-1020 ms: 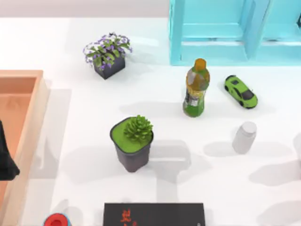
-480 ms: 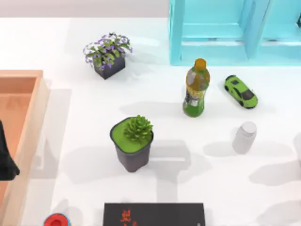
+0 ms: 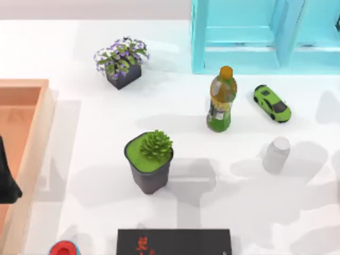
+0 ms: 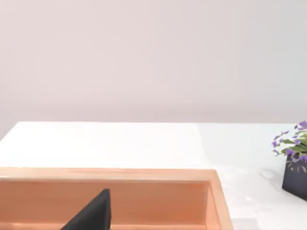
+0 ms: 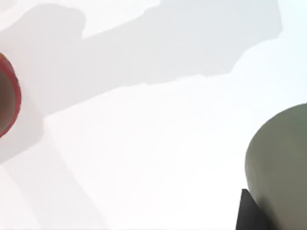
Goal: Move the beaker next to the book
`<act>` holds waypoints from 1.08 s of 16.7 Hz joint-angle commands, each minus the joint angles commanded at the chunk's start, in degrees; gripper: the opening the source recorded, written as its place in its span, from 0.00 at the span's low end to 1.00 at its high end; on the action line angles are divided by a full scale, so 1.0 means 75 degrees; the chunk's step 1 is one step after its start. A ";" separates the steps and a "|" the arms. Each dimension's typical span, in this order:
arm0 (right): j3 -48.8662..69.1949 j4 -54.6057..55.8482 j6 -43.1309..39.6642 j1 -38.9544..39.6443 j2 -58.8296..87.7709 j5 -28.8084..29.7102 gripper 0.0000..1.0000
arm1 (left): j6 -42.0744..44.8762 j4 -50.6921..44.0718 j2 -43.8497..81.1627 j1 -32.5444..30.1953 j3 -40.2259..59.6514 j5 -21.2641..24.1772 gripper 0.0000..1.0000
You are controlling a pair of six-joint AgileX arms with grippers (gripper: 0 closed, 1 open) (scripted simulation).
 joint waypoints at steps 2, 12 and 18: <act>0.0225 -0.0022 0.2242 0.1100 0.0024 -0.0101 0.00 | 0.0000 0.0000 0.0000 0.0000 0.0000 0.0000 1.00; 0.0371 -0.0828 1.1749 0.5856 0.0641 -0.0378 0.00 | 0.0000 0.0000 0.0000 0.0000 0.0000 0.0000 1.00; -0.0165 -0.1392 1.5052 0.7421 0.0951 -0.0163 0.00 | 0.0000 0.0000 0.0000 0.0000 0.0000 0.0000 1.00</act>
